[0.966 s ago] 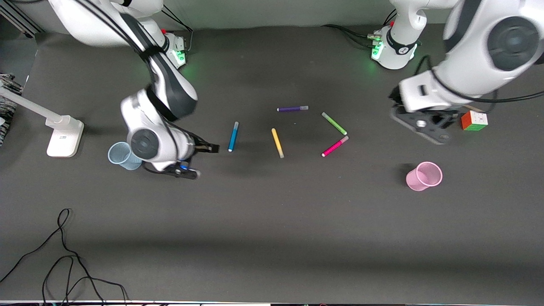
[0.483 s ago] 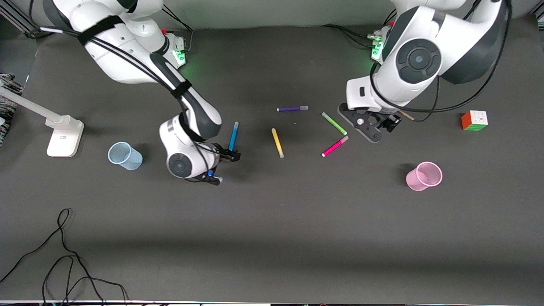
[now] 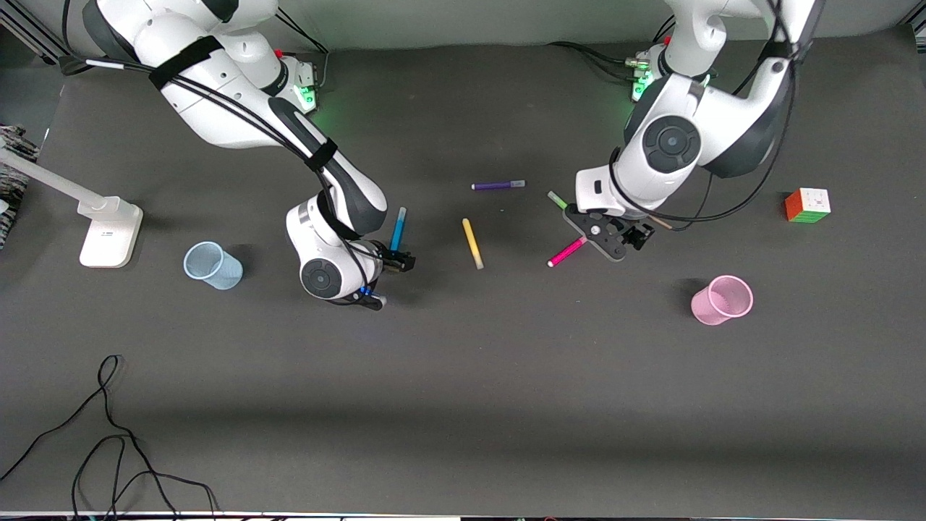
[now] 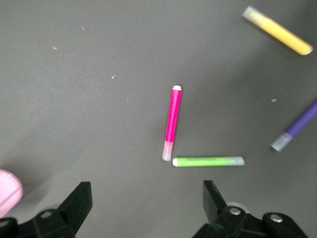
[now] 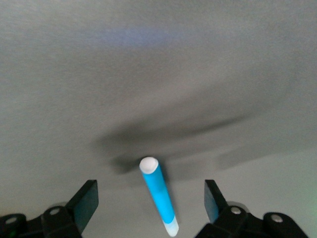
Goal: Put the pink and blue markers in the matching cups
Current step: 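Close the right gripper on the blue marker while the left gripper grasps the pink marker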
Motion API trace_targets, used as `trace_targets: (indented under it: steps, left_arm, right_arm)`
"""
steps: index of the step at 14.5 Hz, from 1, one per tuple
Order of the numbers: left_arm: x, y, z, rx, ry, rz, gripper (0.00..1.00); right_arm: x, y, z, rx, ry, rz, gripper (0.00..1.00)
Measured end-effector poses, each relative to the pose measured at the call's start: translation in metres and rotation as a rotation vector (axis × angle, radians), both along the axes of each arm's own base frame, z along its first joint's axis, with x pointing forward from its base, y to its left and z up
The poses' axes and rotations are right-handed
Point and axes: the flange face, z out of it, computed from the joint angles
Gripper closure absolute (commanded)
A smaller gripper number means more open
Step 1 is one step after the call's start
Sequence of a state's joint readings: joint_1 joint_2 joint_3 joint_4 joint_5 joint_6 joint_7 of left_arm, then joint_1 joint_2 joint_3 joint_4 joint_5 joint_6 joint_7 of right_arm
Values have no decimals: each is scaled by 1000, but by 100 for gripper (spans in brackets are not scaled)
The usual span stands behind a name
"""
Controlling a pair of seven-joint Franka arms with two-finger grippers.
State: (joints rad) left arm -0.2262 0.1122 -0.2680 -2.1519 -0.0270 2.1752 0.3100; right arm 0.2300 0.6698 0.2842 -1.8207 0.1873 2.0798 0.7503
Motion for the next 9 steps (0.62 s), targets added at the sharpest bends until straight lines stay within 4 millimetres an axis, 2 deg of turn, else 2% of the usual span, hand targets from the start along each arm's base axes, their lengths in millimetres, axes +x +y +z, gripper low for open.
trace_targets:
  steps: [1,6,8,9]
  left_arm:
    - [-7,3,-18,-6,-9,-1,1]
    - [-18,5,-85,-8,22,-16,1]
    - [-18,3,-110,-16,33,-16,1]
    - [-18,3,-122,-20,37,-16,1]
  right_arm:
    - [-2,-1,-4,-1,-5,-3,24]
    - [-4,-1,-7,3,-18,-10,81]
    - [-4,-1,-6,5,-21,-11,98]
    - [-3,-1,-6,5,-22,-11,100]
